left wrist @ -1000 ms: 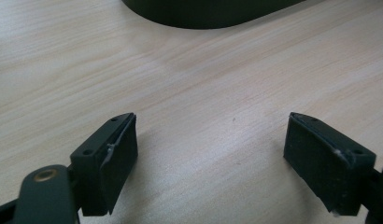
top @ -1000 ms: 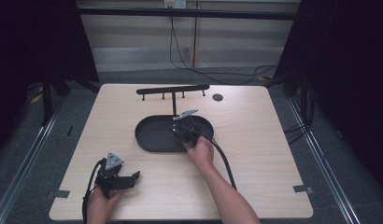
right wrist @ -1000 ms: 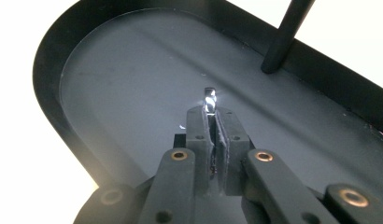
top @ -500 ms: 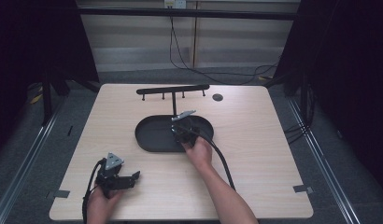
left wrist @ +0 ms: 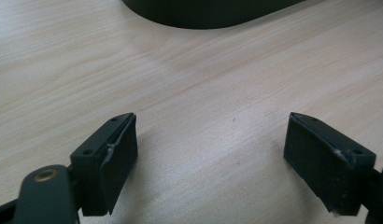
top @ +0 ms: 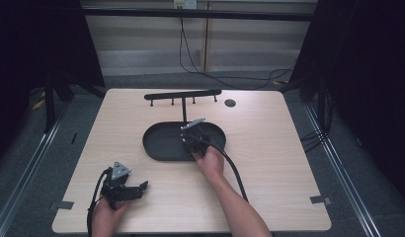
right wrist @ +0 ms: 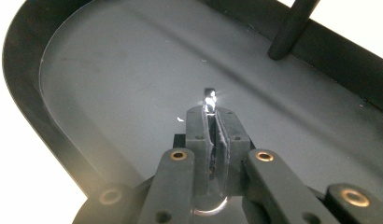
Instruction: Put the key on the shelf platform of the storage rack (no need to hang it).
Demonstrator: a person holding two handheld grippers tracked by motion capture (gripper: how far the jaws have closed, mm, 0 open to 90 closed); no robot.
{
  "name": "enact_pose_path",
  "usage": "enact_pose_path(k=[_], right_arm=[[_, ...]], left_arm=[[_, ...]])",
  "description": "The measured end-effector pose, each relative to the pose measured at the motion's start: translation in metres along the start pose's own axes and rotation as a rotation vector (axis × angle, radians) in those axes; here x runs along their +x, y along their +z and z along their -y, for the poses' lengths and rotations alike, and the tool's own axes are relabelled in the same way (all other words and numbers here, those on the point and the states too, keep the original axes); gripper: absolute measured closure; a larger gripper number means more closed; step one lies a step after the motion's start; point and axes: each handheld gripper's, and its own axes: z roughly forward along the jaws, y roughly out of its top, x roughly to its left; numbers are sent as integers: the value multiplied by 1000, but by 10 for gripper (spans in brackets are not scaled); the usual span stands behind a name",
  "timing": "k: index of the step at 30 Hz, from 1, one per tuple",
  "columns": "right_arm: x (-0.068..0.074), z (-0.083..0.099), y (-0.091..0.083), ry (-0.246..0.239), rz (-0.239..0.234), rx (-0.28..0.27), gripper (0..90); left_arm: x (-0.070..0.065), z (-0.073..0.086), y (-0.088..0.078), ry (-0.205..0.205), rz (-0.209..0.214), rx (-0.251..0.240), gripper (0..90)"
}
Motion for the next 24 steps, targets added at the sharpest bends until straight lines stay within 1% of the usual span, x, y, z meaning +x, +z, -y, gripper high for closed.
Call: enact_pose_path(k=[4,10,14,24], right_arm=[[1,0,1,-2,6,10,847],[2,0,2,-4,19,10,841],[2,-2,0,-17,31,2,838],[1,-2,-1,-16,41,4,825]], left_arm=[[0,0,0,0,0,0,174],[0,0,0,0,0,0,174],[0,0,0,0,0,0,174],[0,0,0,0,0,0,174]])
